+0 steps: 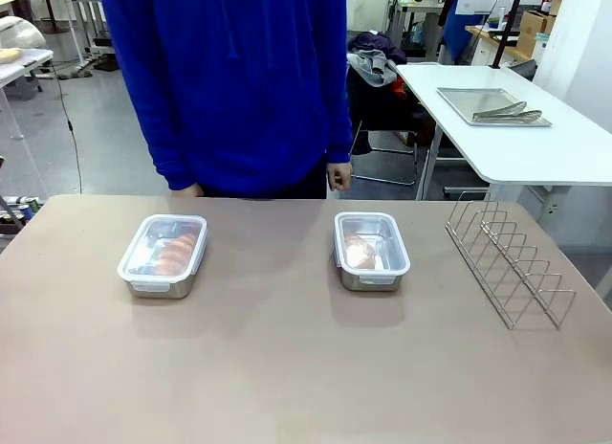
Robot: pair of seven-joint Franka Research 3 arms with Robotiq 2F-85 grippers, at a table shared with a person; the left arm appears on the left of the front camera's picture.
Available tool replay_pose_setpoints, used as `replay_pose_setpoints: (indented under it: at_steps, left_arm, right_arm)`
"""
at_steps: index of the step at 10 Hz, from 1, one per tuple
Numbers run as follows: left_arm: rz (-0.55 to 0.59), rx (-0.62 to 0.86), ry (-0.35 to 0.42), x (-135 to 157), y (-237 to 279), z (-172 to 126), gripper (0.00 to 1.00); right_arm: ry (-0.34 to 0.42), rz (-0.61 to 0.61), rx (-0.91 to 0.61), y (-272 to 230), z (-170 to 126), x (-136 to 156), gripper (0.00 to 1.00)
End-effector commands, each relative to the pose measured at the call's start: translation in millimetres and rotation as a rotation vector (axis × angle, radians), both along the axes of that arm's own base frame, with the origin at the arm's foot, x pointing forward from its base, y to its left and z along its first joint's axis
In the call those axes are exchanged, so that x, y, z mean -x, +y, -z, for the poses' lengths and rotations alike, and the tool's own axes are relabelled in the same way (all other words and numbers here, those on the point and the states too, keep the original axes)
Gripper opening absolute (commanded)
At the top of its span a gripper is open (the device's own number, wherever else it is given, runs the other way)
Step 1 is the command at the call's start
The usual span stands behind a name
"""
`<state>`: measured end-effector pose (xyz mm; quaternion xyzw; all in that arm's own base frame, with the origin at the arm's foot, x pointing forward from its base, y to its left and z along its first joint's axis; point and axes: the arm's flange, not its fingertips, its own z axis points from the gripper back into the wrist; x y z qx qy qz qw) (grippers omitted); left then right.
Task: Place the bread in airtight containers.
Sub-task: Release when the human grabs the Airtight Container lid.
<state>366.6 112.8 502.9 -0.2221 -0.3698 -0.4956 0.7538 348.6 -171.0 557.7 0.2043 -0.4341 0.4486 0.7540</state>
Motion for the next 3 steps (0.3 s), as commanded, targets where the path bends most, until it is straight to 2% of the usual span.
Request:
replay_pose_setpoints:
  at_steps: [1, 3]
  left_arm:
    - [0.015, 0.014, -0.024, -0.1, -0.6, 0.9, 1.0]
    - [0.015, 0.014, -0.024, -0.1, -0.6, 0.9, 1.0]
  right_arm:
    - [-0.012, -0.001, -0.016, 0.1, -3.6, -2.0, 1.0]
    - [-0.012, -0.001, -0.016, 0.1, -3.6, -2.0, 1.0]
